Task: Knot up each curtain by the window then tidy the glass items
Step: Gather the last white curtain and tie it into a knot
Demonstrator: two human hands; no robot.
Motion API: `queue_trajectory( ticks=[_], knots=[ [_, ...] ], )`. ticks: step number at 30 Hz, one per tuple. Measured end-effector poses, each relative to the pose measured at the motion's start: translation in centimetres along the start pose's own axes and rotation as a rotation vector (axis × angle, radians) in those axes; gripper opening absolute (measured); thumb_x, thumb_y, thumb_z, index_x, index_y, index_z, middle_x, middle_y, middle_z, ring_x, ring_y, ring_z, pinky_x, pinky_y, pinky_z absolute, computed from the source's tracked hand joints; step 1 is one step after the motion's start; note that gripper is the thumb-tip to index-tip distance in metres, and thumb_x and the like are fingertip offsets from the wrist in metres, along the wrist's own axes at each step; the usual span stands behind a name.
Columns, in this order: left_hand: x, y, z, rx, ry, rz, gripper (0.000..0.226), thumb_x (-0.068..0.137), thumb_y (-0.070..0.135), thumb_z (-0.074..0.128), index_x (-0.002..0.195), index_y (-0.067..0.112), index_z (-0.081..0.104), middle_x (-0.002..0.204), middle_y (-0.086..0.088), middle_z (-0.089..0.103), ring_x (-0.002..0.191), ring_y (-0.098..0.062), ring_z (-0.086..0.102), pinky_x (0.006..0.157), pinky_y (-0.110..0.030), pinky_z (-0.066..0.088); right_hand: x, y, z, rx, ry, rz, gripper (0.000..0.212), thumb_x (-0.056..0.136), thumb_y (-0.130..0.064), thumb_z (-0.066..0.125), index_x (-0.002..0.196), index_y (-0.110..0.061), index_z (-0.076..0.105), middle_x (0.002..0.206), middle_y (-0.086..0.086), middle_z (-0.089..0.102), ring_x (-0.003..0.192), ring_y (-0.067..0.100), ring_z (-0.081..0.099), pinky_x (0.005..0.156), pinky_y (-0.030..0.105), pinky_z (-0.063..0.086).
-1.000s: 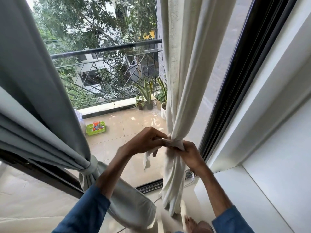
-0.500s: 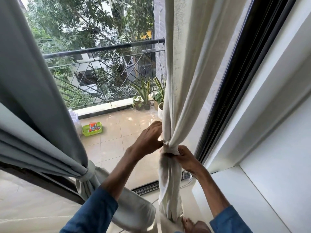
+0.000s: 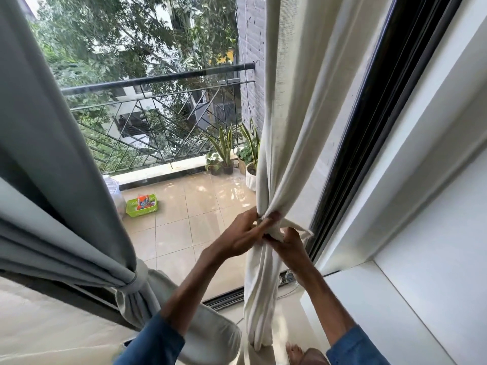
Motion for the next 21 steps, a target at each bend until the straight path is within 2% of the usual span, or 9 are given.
queue_trajectory(
  ticks=[2, 4, 6, 8, 10, 12, 15, 18, 21],
  knots=[
    [0.2, -0.2, -0.1, 0.046, 0.060, 0.008, 0.044, 0.100, 0.056, 0.043, 0.103, 0.018, 0.065, 0.102, 0.000, 0.070, 0.095, -0.016, 0.067, 0.080, -0.038, 0.055, 0.3, -0.3, -0.3, 0.062, -0.019, 0.014, 0.047, 0.082, -0.024, 0.082, 0.123, -0.011, 0.065, 0.103, 0.008, 0.077, 0.101, 0.029, 0.072, 0.084, 0.038, 0.059],
    [0.4, -0.3, -0.5, 0.078, 0.079, 0.030, 0.031, 0.104, 0.045, 0.041, 0.095, 0.024, 0.062, 0.092, 0.012, 0.065, 0.085, -0.008, 0.061, 0.072, -0.025, 0.048, 0.3, -0.7, -0.9, 0.228, -0.065, -0.013, 0.054, 0.083, -0.015, 0.080, 0.133, -0.010, 0.059, 0.111, 0.016, 0.075, 0.105, 0.031, 0.071, 0.092, 0.044, 0.058],
    [0.6, -0.3, -1.1, 0.114, 0.088, 0.048, 0.028, 0.105, 0.040, 0.040, 0.097, 0.024, 0.061, 0.095, 0.012, 0.065, 0.086, -0.005, 0.061, 0.072, -0.024, 0.047, 0.0, -1.8, -1.7, 0.395, -0.023, -0.013, 0.043, 0.091, -0.013, 0.071, 0.132, -0.012, 0.061, 0.115, 0.018, 0.073, 0.107, 0.027, 0.070, 0.094, 0.041, 0.056],
    [1.0, -0.6, -1.5, 0.136, 0.077, 0.057, 0.032, 0.105, 0.042, 0.040, 0.105, 0.020, 0.064, 0.104, 0.003, 0.069, 0.095, -0.012, 0.065, 0.079, -0.030, 0.053, -0.1, -2.6, -2.3, 0.437, 0.048, 0.002, 0.027, 0.100, -0.021, 0.059, 0.124, -0.011, 0.067, 0.113, 0.015, 0.074, 0.108, 0.026, 0.070, 0.091, 0.039, 0.055],
    [1.3, -0.8, -1.5, 0.163, 0.067, 0.036, 0.033, 0.103, 0.042, 0.043, 0.108, 0.016, 0.064, 0.106, 0.000, 0.070, 0.096, -0.015, 0.067, 0.081, -0.035, 0.055, -0.1, -2.9, -2.6, 0.350, 0.102, -0.042, 0.030, 0.104, -0.023, 0.051, 0.119, -0.007, 0.070, 0.110, 0.013, 0.076, 0.108, 0.026, 0.071, 0.084, 0.035, 0.057],
    [1.6, -0.8, -1.3, 0.196, 0.069, -0.008, 0.031, 0.101, 0.038, 0.048, 0.111, 0.013, 0.064, 0.106, -0.002, 0.070, 0.095, -0.017, 0.066, 0.082, -0.038, 0.055, 0.0, -3.3, -3.0, 0.211, 0.176, -0.107, 0.029, 0.102, -0.024, 0.053, 0.116, -0.007, 0.073, 0.105, 0.007, 0.077, 0.105, 0.020, 0.072, 0.074, 0.027, 0.058],
    [2.3, -0.7, -1.1, 0.232, 0.094, -0.065, 0.030, 0.093, 0.035, 0.055, 0.111, 0.013, 0.066, 0.104, -0.004, 0.069, 0.091, -0.020, 0.064, 0.081, -0.039, 0.054, -0.2, -4.1, -3.8, 0.058, 0.281, -0.215, 0.026, 0.094, -0.033, 0.064, 0.107, -0.014, 0.078, 0.094, -0.004, 0.078, 0.083, 0.007, 0.068, 0.057, 0.021, 0.051],
    [3.0, -0.5, -1.0, 0.206, 0.166, -0.162, 0.042, 0.077, 0.042, 0.055, 0.106, 0.014, 0.068, 0.100, -0.004, 0.071, 0.090, -0.023, 0.065, 0.081, -0.040, 0.054, -0.5, -4.9, -4.6, 0.016, 0.361, -0.261, 0.020, 0.087, -0.028, 0.076, 0.096, -0.012, 0.079, 0.068, 0.001, 0.068, 0.056, 0.011, 0.056, 0.046, 0.024, 0.046],
    [3.6, -0.3, -0.6, 0.162, 0.232, -0.226, 0.042, 0.067, 0.038, 0.051, 0.092, 0.007, 0.065, 0.081, -0.010, 0.072, 0.075, -0.033, 0.068, 0.069, -0.046, 0.057, -1.0, -5.6, -5.1, 0.024, 0.397, -0.280, 0.007, 0.085, -0.010, 0.079, 0.091, -0.013, 0.076, 0.067, 0.006, 0.070, 0.055, 0.020, 0.066, 0.047, 0.030, 0.052]
  ],
)
Point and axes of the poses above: each hand's wrist, its own x-axis towards the middle knuckle, its own z-axis out of the palm, y = z × x, the point moved 2 cm from there along x, towards the middle knuckle
